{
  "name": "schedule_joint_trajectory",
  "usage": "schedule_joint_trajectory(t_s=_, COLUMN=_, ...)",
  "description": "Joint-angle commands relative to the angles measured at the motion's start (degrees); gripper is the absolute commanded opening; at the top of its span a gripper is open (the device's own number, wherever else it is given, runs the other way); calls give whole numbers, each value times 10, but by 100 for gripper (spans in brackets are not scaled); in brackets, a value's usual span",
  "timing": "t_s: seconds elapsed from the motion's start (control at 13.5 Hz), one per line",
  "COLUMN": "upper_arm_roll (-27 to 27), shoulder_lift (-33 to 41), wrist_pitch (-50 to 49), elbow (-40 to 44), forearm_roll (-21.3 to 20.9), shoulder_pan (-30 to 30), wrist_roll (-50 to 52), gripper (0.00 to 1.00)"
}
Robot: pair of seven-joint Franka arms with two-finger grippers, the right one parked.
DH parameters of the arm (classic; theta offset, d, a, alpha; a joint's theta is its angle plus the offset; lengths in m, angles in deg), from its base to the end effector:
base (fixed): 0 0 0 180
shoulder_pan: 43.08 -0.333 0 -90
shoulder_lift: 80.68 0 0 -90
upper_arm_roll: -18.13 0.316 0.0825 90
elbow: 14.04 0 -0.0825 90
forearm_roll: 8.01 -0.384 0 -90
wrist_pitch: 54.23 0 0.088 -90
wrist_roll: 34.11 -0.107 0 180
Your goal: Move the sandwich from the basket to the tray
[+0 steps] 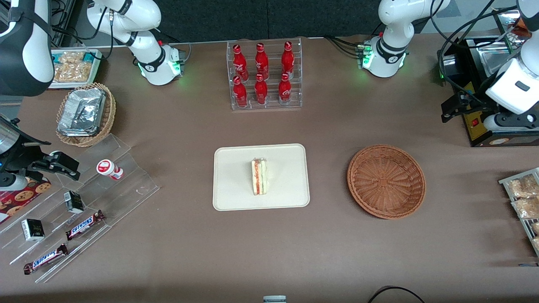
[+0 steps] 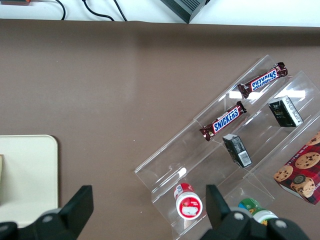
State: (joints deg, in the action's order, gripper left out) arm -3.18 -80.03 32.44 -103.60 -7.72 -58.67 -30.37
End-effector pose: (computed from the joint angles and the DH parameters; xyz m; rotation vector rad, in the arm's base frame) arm 0.5424 -0.0561 0.6289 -3.1381 0.0544 0.0625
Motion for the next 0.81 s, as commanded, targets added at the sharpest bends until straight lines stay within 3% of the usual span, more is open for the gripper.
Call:
schedule_joint_trajectory(t_s=0.0, upper_arm_roll=77, shoulder_lift=-3, wrist_pitch=-17, elbow=12, forearm_roll=-4, shoulder_pan=85, wrist_roll=0, gripper=100)
schedule_joint_trajectory(t_s=0.15, upper_arm_roll=163, shoulder_lift=-3, wrist_pitch=-15, elbow=12, forearm_roll=0, shoulder_pan=159, wrist_roll=-2, gripper=100)
schedule_joint_trajectory(t_s=0.74, upper_arm_roll=165, shoulder_lift=4, wrist_pitch=-18, elbow=11, forearm_roll=0, shoulder_pan=164, wrist_roll=-1, gripper=100)
